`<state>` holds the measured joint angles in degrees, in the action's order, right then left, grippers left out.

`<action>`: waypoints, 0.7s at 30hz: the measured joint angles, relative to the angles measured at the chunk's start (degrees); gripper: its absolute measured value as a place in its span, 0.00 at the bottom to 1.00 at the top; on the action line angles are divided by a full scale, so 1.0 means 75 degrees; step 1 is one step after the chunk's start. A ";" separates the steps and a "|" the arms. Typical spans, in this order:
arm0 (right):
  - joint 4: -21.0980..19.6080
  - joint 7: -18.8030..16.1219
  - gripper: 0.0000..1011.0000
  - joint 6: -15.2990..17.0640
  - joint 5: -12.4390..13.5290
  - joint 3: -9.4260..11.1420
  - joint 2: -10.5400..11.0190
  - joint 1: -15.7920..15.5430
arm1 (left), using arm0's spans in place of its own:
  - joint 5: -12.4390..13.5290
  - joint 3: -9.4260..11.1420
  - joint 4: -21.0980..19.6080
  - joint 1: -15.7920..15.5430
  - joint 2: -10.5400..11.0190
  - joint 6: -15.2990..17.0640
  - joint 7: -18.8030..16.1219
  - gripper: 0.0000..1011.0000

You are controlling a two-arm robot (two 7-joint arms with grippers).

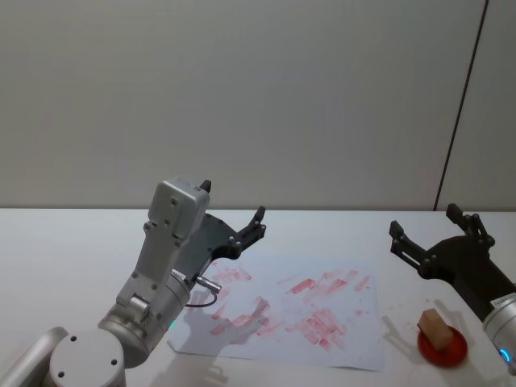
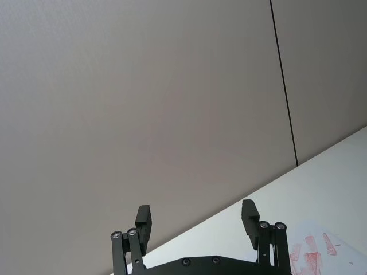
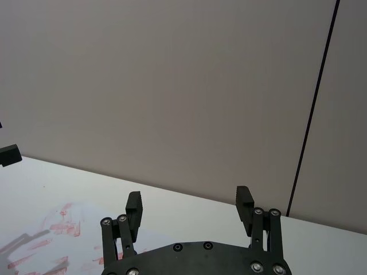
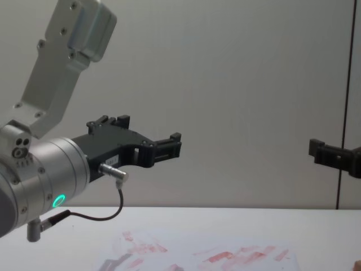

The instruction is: Use the one hand to pick up the stamp and affix it onto the A4 paper.

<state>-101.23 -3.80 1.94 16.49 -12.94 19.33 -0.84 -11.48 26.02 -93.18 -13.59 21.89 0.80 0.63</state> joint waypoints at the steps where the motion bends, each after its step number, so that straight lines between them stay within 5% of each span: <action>1: 0.0000 0.0000 0.99 0.0000 -0.0001 0.0000 0.0000 0.0000 | 0.0000 0.0000 0.0000 0.0000 0.0000 0.0000 0.0000 0.99; 21: 0.0001 -0.0004 0.99 0.0001 -0.0004 0.0000 0.0000 0.0000 | 0.0000 0.0000 0.0000 0.0000 0.0000 0.0000 0.0000 0.99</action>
<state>-101.23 -3.83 1.95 16.46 -12.94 19.33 -0.84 -11.48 26.02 -93.18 -13.59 21.89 0.80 0.63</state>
